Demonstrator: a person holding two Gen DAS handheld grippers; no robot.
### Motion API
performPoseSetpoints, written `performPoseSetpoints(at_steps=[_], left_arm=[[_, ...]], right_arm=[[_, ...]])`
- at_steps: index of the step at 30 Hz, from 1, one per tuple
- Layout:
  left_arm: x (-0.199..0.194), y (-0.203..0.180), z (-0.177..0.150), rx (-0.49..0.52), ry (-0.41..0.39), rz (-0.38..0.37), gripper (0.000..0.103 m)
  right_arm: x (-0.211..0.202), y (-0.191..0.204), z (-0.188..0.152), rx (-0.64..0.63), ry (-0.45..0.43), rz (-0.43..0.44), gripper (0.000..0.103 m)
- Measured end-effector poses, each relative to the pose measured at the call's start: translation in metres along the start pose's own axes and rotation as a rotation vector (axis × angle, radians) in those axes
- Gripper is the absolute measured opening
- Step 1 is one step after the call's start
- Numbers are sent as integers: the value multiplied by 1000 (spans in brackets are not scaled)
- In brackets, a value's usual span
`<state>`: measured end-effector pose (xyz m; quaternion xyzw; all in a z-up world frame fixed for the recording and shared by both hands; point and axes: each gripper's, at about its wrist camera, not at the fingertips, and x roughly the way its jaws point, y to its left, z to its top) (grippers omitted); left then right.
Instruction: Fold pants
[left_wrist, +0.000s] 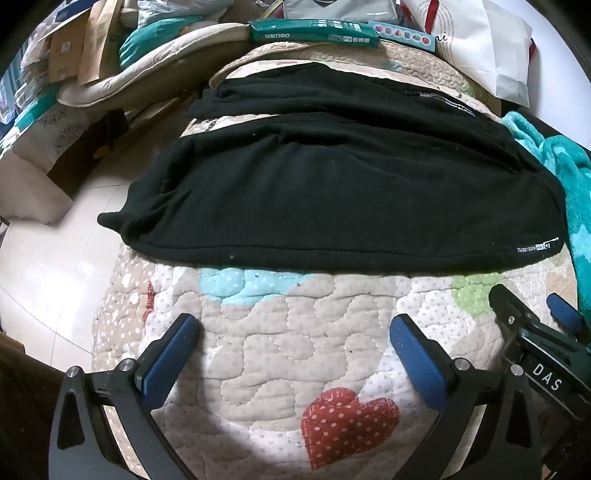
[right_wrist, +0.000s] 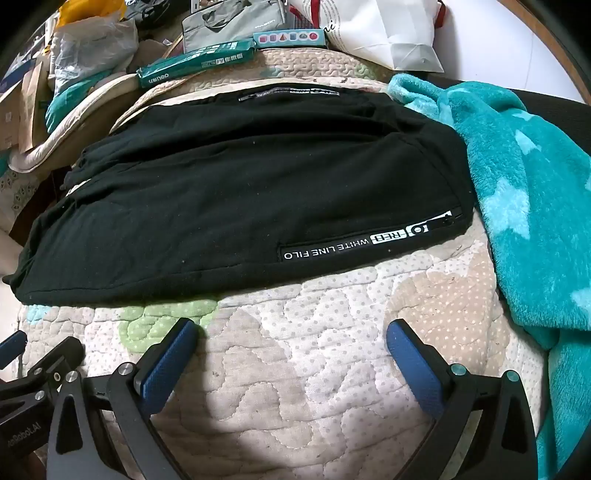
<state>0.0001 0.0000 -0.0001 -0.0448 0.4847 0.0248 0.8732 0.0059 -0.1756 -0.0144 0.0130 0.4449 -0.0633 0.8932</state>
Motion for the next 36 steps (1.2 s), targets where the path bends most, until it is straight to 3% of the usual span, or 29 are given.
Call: performPoseSetpoints(at_steps=[5,19,26,29,33,36], left_arm=[[3,0,4,8,15,-5,103],[-15,-1,-8,44,-40,-17,103],[-47,5,-14,39,-149,-24,103],[-59,8,-18,-8,-130,-45,103],[-79,0,-26,49,-138,3,96],[-103,-4,-31,76,-214,29,95]], right_arm=[[0,0,0,0,1,0,103],[3,4,12,-44,42,-2,103],[-32,-4,12,-26,-49,0,103],[-46,-3,15,-25,-102,12,103],[-52,3,16,-43,-124,34,103],[-57,8,13,-62,-128,52,103]])
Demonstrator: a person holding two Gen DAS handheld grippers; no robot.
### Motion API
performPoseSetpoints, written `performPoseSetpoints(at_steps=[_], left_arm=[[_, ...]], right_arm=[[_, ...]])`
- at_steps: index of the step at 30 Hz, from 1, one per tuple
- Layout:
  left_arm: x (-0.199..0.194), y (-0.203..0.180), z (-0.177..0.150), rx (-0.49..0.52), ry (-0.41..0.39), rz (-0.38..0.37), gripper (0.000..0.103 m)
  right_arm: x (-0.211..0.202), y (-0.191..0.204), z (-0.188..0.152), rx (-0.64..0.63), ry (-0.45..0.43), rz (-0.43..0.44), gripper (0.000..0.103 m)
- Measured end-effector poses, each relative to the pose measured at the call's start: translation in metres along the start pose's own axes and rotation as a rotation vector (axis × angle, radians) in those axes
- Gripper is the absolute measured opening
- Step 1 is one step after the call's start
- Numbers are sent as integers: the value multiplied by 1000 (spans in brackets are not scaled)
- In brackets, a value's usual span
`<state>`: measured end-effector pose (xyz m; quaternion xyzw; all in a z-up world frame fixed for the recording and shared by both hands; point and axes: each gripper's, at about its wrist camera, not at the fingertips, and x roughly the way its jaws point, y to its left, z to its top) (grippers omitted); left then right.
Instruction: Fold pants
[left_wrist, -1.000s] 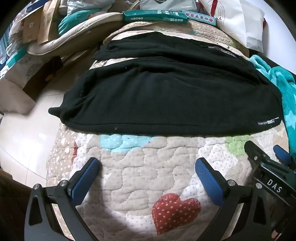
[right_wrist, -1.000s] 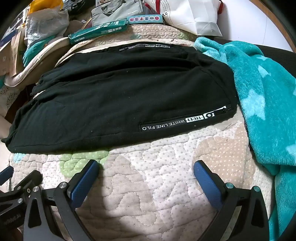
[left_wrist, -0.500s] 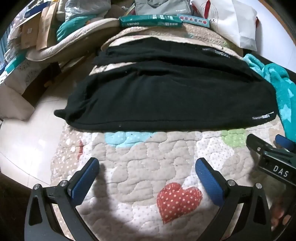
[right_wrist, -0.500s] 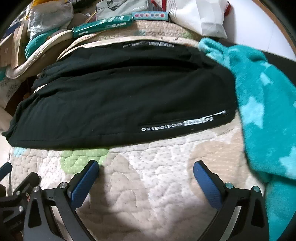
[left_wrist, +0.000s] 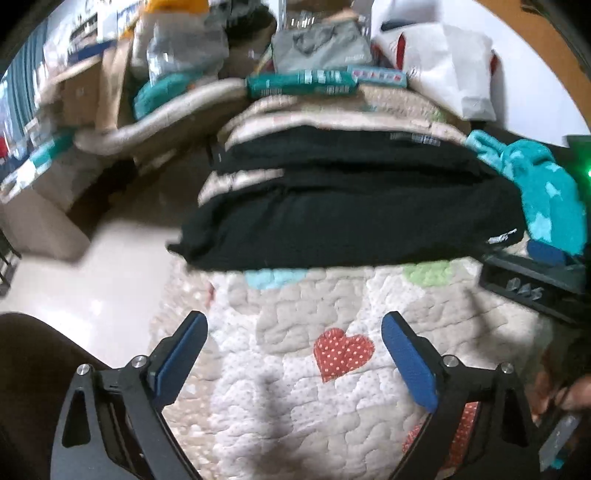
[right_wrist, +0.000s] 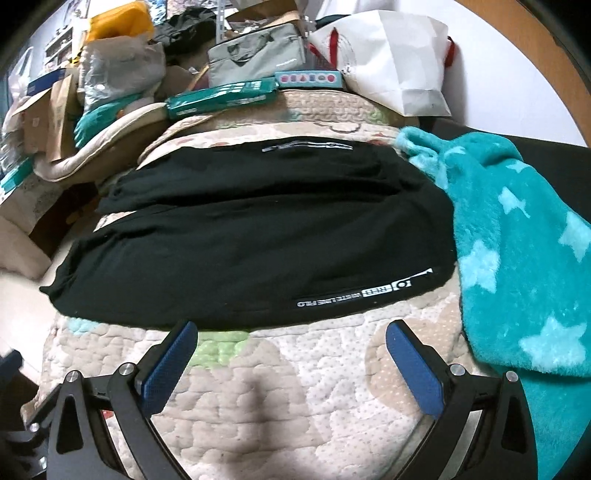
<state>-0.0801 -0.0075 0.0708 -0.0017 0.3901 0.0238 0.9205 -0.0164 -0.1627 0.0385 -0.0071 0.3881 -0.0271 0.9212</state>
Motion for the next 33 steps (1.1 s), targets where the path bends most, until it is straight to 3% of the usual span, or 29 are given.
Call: performPoseSetpoints(at_steps=[4,11,16,18,26,30,33], left_arm=[[-24,-6,-1,46,-85,16,95],[-29,2,-12,6,-39,-99,95],[-31,0,-16,32,-36,-2,95],[-30,-2,-15,56,-39,0,95],[-35,7,34,88,-147,17,95],[-21,13,49,86,-151,12,95],[-2,21,56,59,-111,-1,95]], right_arm=[[-6,4,2,-24,-16,9,103],[-16,5,7,-48,-61,3,103],[-24,13,8,-101,-108,-9,103],[-28,16,8,-128,-135,-7,103],[-40,13,17,-148,-201,4,103],[-37,10,18,-153,-198,-8,103],[-32,9,19,-152,-176,-4,103]])
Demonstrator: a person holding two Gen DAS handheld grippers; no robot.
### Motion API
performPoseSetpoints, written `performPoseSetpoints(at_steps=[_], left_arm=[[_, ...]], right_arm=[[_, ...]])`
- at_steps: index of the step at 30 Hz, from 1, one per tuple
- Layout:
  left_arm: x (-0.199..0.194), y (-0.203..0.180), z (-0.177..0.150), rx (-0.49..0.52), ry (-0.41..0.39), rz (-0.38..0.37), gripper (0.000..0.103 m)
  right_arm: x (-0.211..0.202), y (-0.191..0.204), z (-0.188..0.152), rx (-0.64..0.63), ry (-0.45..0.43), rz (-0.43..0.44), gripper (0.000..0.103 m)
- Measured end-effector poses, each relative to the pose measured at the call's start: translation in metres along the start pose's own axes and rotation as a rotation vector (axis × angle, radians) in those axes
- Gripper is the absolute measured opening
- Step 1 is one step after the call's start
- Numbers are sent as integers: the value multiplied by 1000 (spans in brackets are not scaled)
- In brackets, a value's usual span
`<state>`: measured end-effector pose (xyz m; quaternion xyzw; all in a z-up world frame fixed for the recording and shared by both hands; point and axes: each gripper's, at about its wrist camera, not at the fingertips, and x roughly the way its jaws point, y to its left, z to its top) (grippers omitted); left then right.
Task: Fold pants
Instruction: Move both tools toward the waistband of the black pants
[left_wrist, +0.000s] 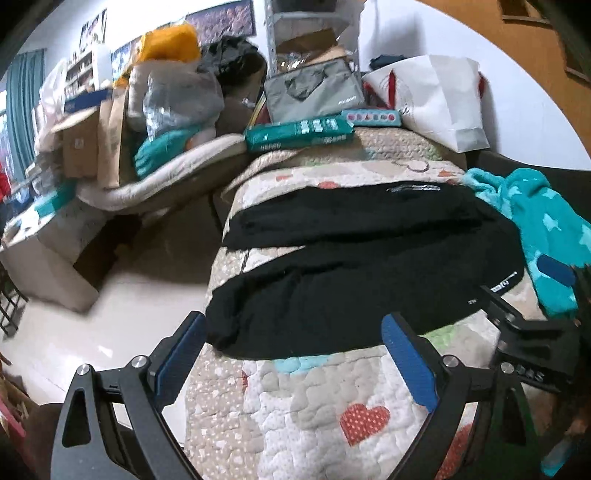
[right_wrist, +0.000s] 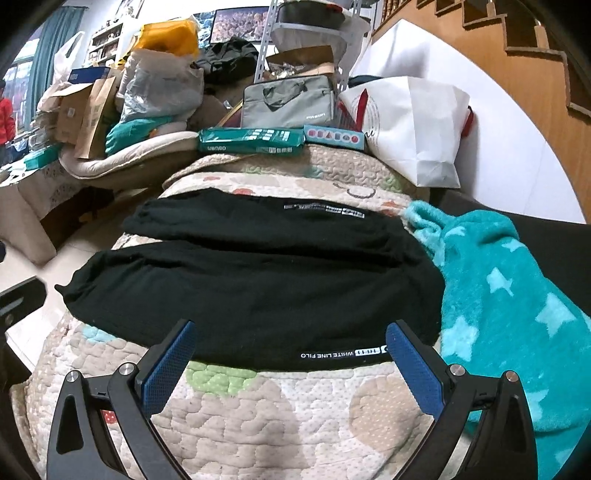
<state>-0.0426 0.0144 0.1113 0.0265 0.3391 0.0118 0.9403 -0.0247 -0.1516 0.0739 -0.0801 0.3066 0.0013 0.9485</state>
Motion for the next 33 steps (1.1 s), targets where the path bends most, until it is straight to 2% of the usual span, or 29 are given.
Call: performPoseSetpoints(at_steps=[3,8,11,14,15,19,21,23,26,29,33], left_arm=[[19,7,2,-31,41,-11,95],[39,21,2,-70,67,-5,95],[43,33,2,-120,91,10,95],[30,46,2,-180,94,39,95],[24,50,2,-194,89,53,95],[-4,66,-1,-251,61,124,95],[-10,73,-2,-278,58,150,95],[-13,80,-1,-310,70,185,95],[-20,89,1,-392,90,213,95],[-36,97,1,-463,83,241,95],[-64,96,-2,-463,43,295,95]], right_arm=[[6,1,0,-2,22,8,103],[12,1,11,-13,59,30,103],[19,0,40,-24,90,88,103],[33,7,79,-83,97,130,103],[40,14,97,-126,75,137,103],[59,45,130,-245,-11,154,103],[59,55,130,-265,-79,169,103],[58,61,118,-283,-108,174,103],[61,63,88,-302,-50,206,103],[63,62,73,-310,-2,226,103],[60,60,75,-329,-47,188,103]])
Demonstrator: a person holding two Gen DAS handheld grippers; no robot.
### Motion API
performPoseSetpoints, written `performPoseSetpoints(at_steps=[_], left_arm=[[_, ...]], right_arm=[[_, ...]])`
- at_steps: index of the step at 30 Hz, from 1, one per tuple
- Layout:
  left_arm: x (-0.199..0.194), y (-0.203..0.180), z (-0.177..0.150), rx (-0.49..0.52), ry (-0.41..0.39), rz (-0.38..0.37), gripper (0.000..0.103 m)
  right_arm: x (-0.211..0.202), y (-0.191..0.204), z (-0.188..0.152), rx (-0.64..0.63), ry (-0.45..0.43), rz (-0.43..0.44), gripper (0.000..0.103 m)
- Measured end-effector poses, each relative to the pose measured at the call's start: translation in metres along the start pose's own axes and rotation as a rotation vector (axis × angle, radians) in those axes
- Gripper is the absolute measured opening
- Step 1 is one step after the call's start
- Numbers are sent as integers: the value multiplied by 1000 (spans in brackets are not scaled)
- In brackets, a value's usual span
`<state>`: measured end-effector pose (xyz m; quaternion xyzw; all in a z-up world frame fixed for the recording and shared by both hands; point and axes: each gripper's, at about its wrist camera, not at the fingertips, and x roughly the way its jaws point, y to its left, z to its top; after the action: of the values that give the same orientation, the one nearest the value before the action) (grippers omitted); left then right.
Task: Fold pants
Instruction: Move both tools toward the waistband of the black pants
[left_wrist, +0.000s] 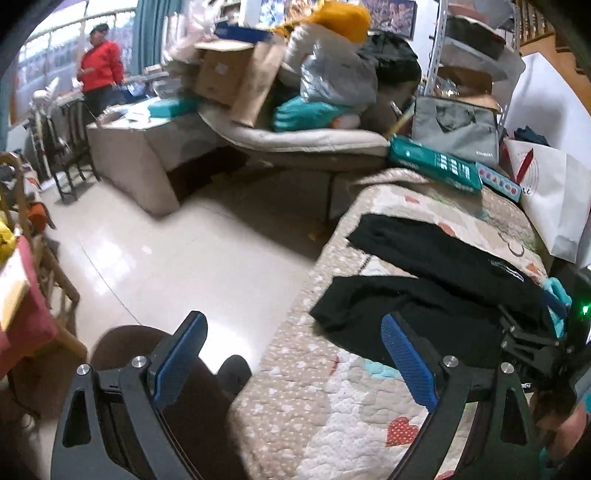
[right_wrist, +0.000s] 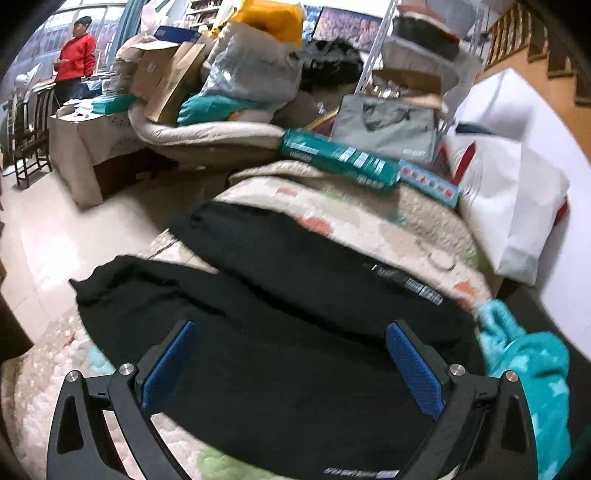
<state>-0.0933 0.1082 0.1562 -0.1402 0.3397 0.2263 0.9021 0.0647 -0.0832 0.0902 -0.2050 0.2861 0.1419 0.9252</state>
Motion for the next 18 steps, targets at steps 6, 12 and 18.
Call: performPoseSetpoints(at_steps=[6,12,18], left_arm=[[-18,-4,-7,32,-21,17,95],[-41,-8,-11,58,-69,23,95],[-69,-9,-11,73,-168,74,95]], right_arm=[[-8,-14,0,17,-23,-76,103],[-14,-34,-1,70,-23,-120,103],[-40,-50,4,121,-135,-214,103]])
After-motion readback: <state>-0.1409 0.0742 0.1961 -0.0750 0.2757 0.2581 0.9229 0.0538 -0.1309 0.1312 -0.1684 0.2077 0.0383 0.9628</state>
